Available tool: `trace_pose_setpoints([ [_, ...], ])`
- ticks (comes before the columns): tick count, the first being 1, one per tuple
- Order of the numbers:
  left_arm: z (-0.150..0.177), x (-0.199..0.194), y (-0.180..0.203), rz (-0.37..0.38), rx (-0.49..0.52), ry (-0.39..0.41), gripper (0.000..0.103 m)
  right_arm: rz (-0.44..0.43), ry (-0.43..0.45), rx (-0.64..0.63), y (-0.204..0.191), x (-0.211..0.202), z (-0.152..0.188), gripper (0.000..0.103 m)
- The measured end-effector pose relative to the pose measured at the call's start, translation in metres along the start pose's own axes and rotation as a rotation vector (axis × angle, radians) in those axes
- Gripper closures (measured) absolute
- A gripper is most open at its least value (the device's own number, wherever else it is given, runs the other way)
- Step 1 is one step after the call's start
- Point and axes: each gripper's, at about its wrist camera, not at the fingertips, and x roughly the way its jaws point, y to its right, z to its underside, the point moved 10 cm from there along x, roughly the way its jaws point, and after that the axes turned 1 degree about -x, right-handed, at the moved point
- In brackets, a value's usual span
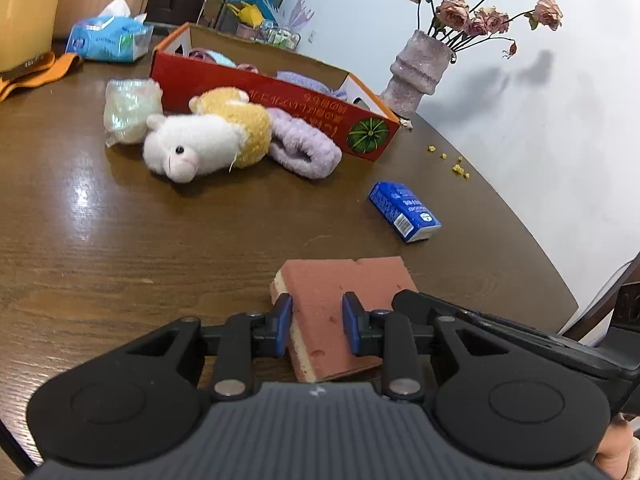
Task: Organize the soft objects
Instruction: 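Carry the pink sponge with both grippers into the box and release it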
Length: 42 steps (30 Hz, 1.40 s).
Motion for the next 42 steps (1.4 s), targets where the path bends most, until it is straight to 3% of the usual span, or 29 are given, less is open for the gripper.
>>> trace_pose_setpoints([
  [11, -0.012, 0.002, 0.004, 0.027, -0.006, 0.02, 0.076, 0.005, -0.011, 0.01, 0.003, 0.004, -0.008, 0.08],
  [15, -0.072, -0.002, 0.025, 0.064, 0.06, 0.124, 0.076, -0.011, 0.064, 0.019, 0.001, -0.002, -0.047, 0.08],
  [19, -0.153, 0.017, 0.042, 0.093, 0.099, 0.204, 0.077, 0.0, 0.167, -0.046, 0.002, 0.009, -0.124, 0.08],
  [22, -0.211, 0.059, 0.047, 0.091, 0.116, 0.206, 0.077, 0.06, 0.202, -0.112, 0.013, 0.042, -0.186, 0.08],
  [26, -0.254, 0.13, 0.031, 0.109, 0.068, 0.138, 0.077, 0.082, 0.141, -0.048, 0.05, 0.102, -0.238, 0.08],
  [29, -0.257, 0.18, 0.015, 0.088, 0.0, 0.04, 0.077, 0.122, 0.059, -0.03, 0.074, 0.146, -0.251, 0.08],
  [34, -0.241, 0.225, 0.007, 0.034, 0.003, -0.066, 0.077, 0.262, -0.063, -0.115, 0.092, 0.193, -0.239, 0.079],
  [38, -0.237, 0.227, 0.002, 0.013, 0.035, -0.077, 0.077, 0.31, -0.077, -0.148, 0.095, 0.197, -0.232, 0.08],
  [42, -0.248, 0.175, 0.01, 0.023, 0.11, 0.014, 0.075, 0.322, -0.008, -0.168, 0.087, 0.166, -0.242, 0.073],
])
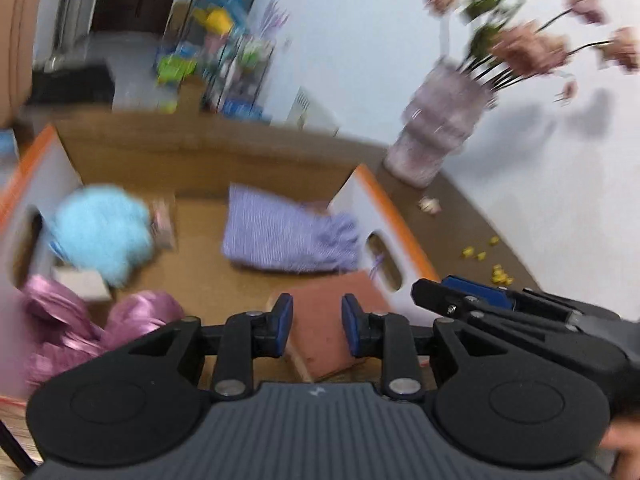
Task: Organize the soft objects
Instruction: 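Carry the pink sponge with both grippers into the box and release it, then withdraw both open grippers back above the table items, then reach both grippers to the lavender fuzzy headband and close on it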
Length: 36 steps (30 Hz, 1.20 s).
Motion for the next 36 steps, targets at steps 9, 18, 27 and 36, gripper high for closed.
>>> trace_pose_setpoints([
  [9, 0.01, -0.164, -0.016, -0.298, 0.234, 0.287, 0.059, -0.036, 0.236, -0.05, 0.008, -0.129, -0.014, 0.053],
  [18, 0.102, -0.264, -0.043, -0.489, 0.208, 0.403, 0.033, -0.053, 0.356, -0.128, -0.022, -0.22, 0.051, 0.048],
  [27, 0.195, -0.305, -0.031, -0.447, 0.135, 0.392, 0.03, -0.081, 0.354, -0.129, -0.056, -0.259, 0.142, 0.047],
  [36, 0.234, -0.3, -0.014, -0.386, 0.148, 0.336, 0.03, -0.09, 0.279, -0.064, -0.057, -0.272, 0.203, 0.047],
])
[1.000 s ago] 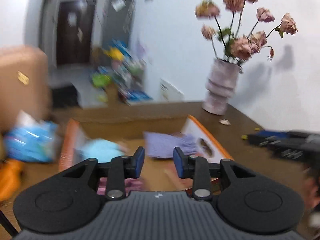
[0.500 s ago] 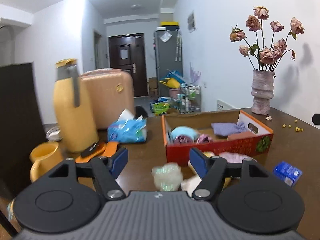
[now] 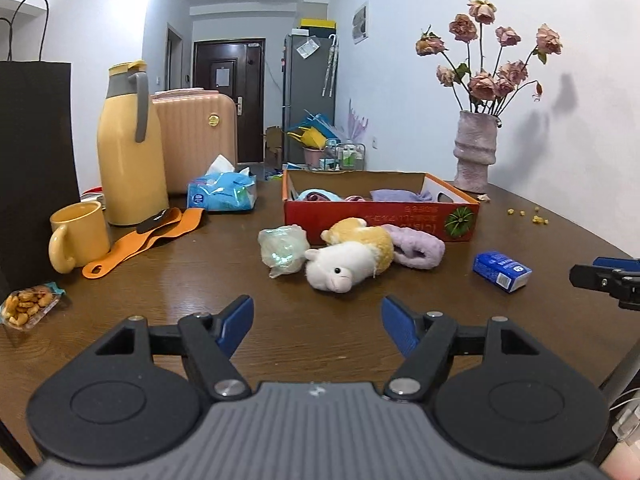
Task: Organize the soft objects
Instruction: 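Reach both grippers to the lavender fuzzy headband and close on it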
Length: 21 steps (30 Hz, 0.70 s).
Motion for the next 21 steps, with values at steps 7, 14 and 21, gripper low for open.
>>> trace_pose_setpoints([
  [7, -0.002, 0.018, 0.007, 0.026, -0.007, -0.02, 0.03, -0.002, -0.005, -0.002, -0.004, 0.009, -0.004, 0.047],
  [14, -0.016, 0.065, 0.026, 0.088, 0.014, -0.049, 0.03, -0.05, -0.079, 0.037, -0.01, 0.061, -0.005, 0.047],
  [21, -0.037, 0.13, 0.043, 0.097, 0.023, -0.089, 0.038, -0.043, -0.154, 0.053, -0.011, 0.153, -0.021, 0.047],
])
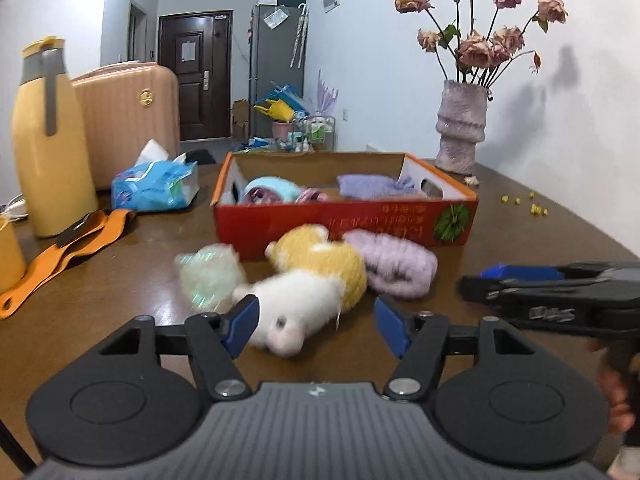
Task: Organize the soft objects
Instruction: 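Reach both grippers to the lavender fuzzy headband and close on it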
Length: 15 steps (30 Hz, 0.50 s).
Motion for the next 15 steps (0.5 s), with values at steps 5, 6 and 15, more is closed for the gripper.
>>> trace_pose_setpoints([
  [5, -0.03, 0.029, 0.007, 0.025, 0.034, 0.024, 0.039, -0.004, -0.046, -0.009, -0.002, 0.055, -0.015, 0.047],
  [6, -0.033, 0.036, 0.008, 0.025, 0.039, 0.023, 0.039, 0.004, -0.057, -0.035, -0.004, 0.065, -0.016, 0.047],
  [15, -0.02, 0.036, 0.025, 0.121, 0.019, -0.026, 0.039, -0.081, -0.074, -0.065, 0.005, 0.054, 0.004, 0.097],
])
